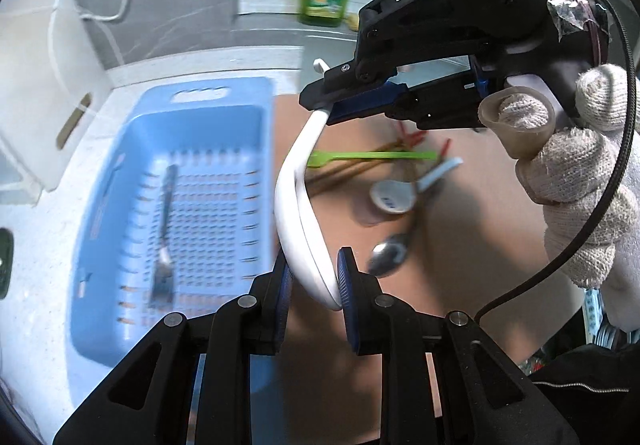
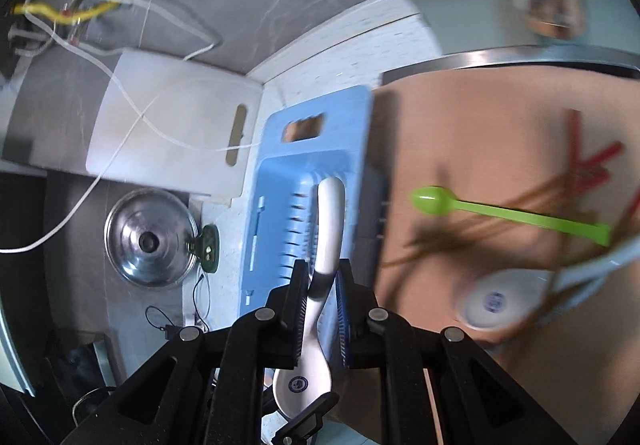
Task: Organize utensils
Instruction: 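Lift the white spoon with the left tool and carry it to the basket, then lower the white spoon into the basket beside the fork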
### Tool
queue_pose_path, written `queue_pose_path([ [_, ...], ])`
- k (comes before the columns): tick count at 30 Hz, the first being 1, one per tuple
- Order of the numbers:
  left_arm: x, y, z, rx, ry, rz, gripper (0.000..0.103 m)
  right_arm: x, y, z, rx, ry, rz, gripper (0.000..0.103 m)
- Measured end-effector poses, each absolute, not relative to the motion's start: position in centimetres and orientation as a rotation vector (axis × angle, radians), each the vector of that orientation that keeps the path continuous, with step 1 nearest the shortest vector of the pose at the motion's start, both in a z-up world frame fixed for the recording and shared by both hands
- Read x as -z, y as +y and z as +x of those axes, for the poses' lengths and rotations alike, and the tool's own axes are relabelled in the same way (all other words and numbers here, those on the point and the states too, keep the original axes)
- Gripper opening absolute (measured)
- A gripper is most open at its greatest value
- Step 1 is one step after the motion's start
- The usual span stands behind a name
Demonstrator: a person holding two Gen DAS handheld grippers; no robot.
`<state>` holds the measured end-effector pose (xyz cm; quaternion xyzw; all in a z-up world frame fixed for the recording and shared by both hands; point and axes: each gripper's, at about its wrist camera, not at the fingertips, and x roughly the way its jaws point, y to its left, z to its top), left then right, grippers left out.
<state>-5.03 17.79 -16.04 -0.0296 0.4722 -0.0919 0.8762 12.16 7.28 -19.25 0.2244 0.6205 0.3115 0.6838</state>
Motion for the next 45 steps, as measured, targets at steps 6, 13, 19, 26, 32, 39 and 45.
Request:
queue_pose_path([
  [6,16.6,21.3,-5.3,0.151,0.997,-0.091,0.021,20.2,11.3,12.4,-0.717,1.421,0.472,0.012],
  [13,18.4,23.6,-4.3,0.126,1.032,-0.118,0.021,21.8,14.2,13.0,-0.716,1.462,0.429,0.012],
  [19,20.1,24.7,-3.6,0.104,1.066,-0.149,0.021,23.3,16.4,13.4,-0.705,1.495,0.375,0.012],
  [26,21.5,25.3,-3.2,0.085,1.102,-0.169,0.021,24.9,17.8,13.8,-0.695,1.531,0.317,0.012],
  [32,22.1,25.6,-3.1,0.074,1.114,-0.182,0.022,25.2,18.9,13.9,-0.686,1.531,0.267,0.012],
  [39,22.6,25.8,-2.9,0.053,1.132,-0.184,0.022,25.7,20.5,13.9,-0.669,1.528,0.198,0.013],
  [45,23.2,26.0,-2.6,0.031,1.155,-0.175,0.022,26.5,22.1,13.8,-0.656,1.529,0.118,0.013],
])
